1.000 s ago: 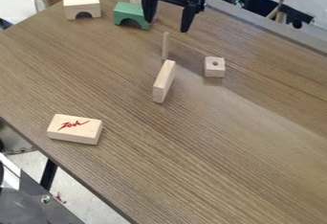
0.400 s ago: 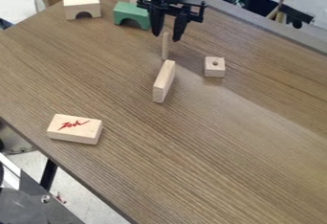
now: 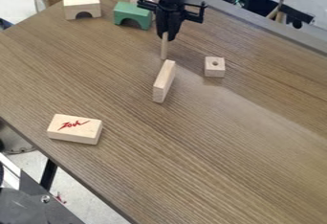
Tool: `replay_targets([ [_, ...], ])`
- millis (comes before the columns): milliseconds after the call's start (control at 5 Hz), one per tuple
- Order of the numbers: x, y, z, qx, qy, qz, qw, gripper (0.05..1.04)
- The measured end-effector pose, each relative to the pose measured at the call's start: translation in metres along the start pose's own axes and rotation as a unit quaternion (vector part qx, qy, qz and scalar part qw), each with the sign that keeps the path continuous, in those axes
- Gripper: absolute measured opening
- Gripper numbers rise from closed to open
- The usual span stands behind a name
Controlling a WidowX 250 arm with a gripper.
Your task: Move the wood stick inside the 3d square block with hole
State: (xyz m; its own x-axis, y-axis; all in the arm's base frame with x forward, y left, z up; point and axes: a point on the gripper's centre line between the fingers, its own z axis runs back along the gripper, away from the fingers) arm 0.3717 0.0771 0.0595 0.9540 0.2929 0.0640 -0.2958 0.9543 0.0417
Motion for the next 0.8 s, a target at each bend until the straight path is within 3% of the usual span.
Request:
replay_targets([
  [200,-0.003,-0.001,0.003,0.000,-0.002,-0.007,1.0000,0.087],
  [800,-0.002,-0.021,0.037,-0.013,-0.058,-0.039,0.9975,0.087],
])
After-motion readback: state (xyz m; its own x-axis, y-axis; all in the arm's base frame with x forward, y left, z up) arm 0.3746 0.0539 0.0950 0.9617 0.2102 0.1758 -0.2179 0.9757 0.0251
